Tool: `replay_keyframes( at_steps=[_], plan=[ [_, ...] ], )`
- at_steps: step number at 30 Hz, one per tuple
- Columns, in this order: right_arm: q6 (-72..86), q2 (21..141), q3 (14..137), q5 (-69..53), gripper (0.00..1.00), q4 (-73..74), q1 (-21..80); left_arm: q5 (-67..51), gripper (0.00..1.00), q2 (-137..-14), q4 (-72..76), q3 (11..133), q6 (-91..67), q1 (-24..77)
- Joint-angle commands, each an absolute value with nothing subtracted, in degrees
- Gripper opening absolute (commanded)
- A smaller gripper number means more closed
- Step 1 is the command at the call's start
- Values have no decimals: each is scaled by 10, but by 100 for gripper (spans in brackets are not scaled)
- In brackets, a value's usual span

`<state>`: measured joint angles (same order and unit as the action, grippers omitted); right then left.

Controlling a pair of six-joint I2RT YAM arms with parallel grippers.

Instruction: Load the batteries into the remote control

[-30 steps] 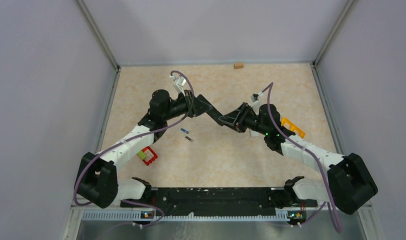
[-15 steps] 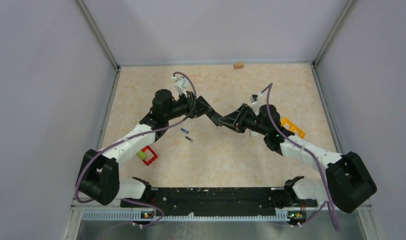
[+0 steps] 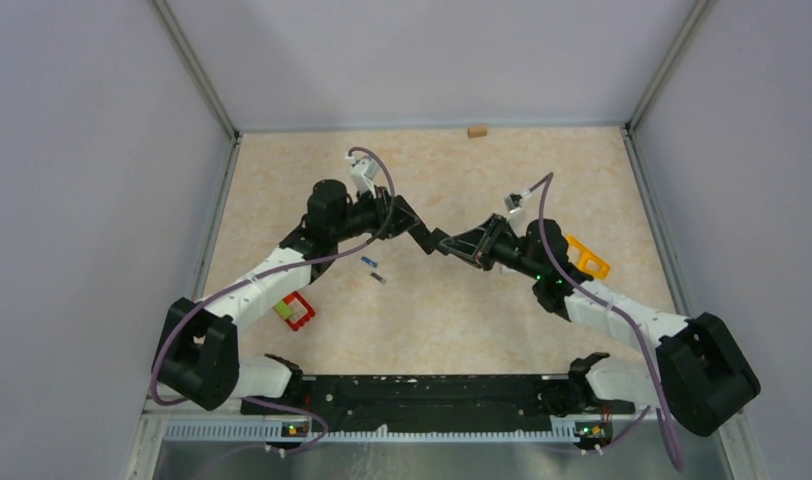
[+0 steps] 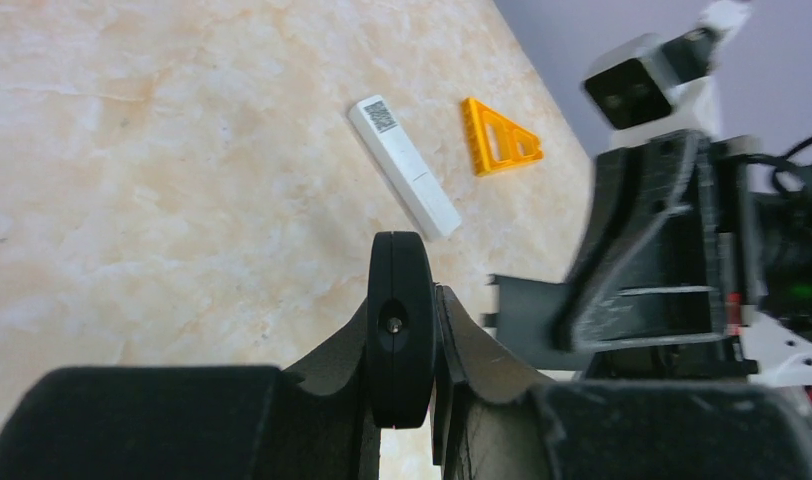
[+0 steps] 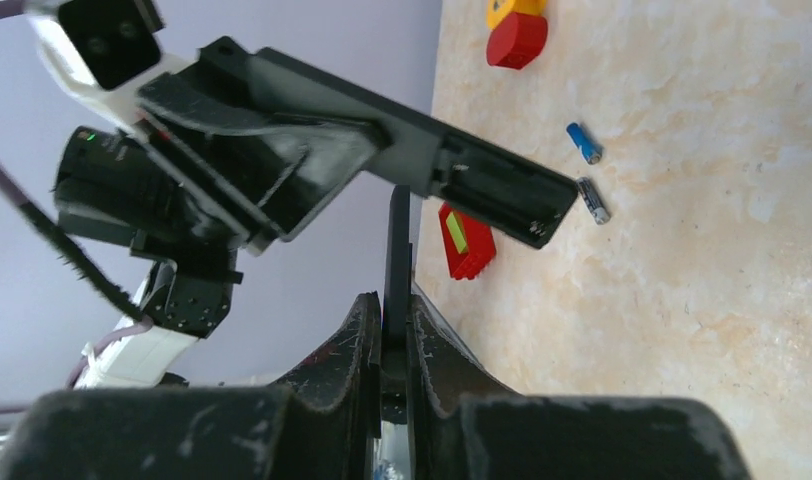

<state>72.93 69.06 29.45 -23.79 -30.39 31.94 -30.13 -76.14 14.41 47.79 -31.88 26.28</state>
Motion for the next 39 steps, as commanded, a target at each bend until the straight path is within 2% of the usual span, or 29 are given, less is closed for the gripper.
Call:
replay_keyframes(
  at_steps=[1, 5, 9, 18, 22, 27, 30, 34, 39],
  plan=[
    [682, 612, 293, -188, 0, -289, 316, -251, 0, -742, 115, 494, -248, 261],
    [634, 570, 283, -124, 0, -193, 317, -211, 0, -727, 90, 498, -220, 257],
    [620, 580, 262, -89, 0, -157, 322, -172, 0, -701, 81, 501, -204, 255],
    [606, 746, 275, -90, 0, -216, 368, -52, 0, -623, 73, 492, -225, 254],
    [600, 789, 293, -80, 11, -204, 379, -24, 0, -595, 58, 487, -224, 254],
    [561, 794, 332, -28, 36, -94, 381, 4, 0, -570, 33, 496, -221, 254],
    [530, 779, 351, -5, 47, -47, 381, 25, 0, -559, 21, 502, -216, 254],
    [485, 751, 372, 32, 54, -16, 385, 96, 0, -542, -15, 517, -227, 253],
    [415, 760, 429, 41, 57, -11, 402, 196, 0, -506, -47, 520, -250, 253]
  ],
)
